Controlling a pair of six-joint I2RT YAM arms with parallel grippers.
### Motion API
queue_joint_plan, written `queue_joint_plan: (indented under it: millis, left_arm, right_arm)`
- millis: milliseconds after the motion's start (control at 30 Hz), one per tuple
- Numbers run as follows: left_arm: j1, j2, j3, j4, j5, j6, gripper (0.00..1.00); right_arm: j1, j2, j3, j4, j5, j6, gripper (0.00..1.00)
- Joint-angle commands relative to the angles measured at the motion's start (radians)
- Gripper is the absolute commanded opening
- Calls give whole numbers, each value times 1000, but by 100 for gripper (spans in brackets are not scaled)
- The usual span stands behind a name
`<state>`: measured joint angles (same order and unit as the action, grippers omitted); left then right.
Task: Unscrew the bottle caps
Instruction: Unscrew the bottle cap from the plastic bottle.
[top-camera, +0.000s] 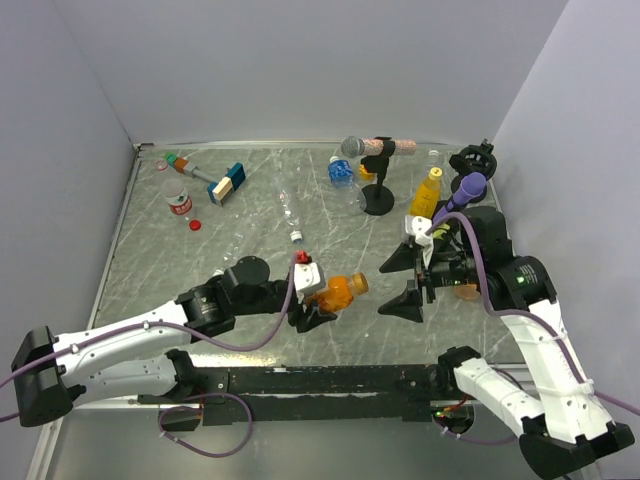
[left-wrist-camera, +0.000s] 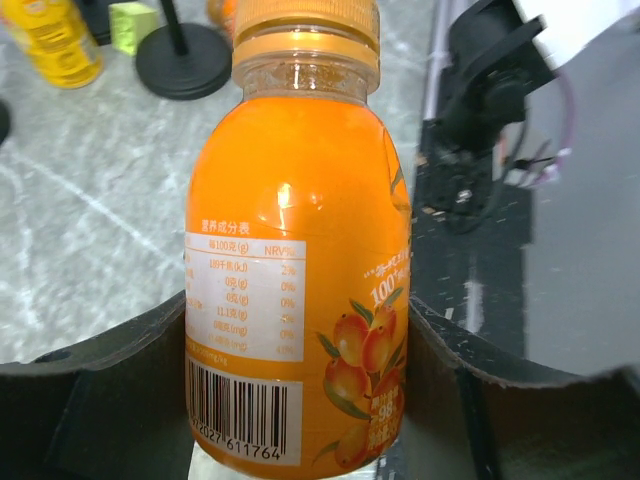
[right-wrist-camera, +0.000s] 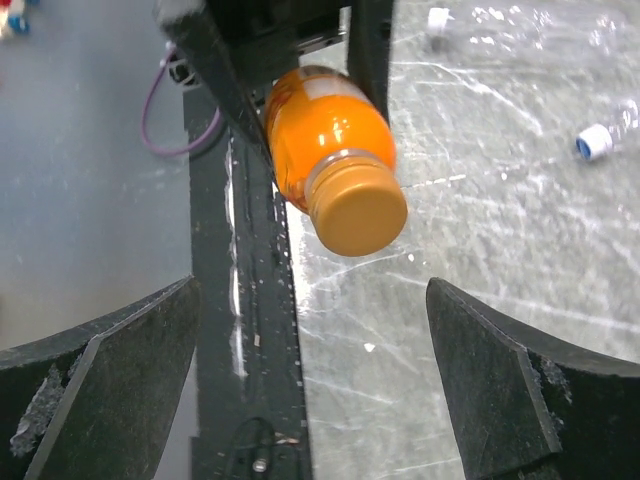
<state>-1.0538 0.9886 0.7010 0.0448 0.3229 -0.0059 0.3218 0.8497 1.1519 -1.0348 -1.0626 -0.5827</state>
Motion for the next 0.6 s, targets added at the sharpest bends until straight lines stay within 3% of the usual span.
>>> queue_joint_plan:
  millis: [0,167,567]
  left_arm:
    - [-52,-10,32,-3,-197,76,12]
    - [-89,10,40,7,-309,109,12]
    - [-126,31,42,43,-387,130,12]
  right_arm:
    - [-35,-8,26,48,24,165,99]
    - [-59,35,52,10,-19,213,99]
    - [-141,184,115,-88,-123,244,99]
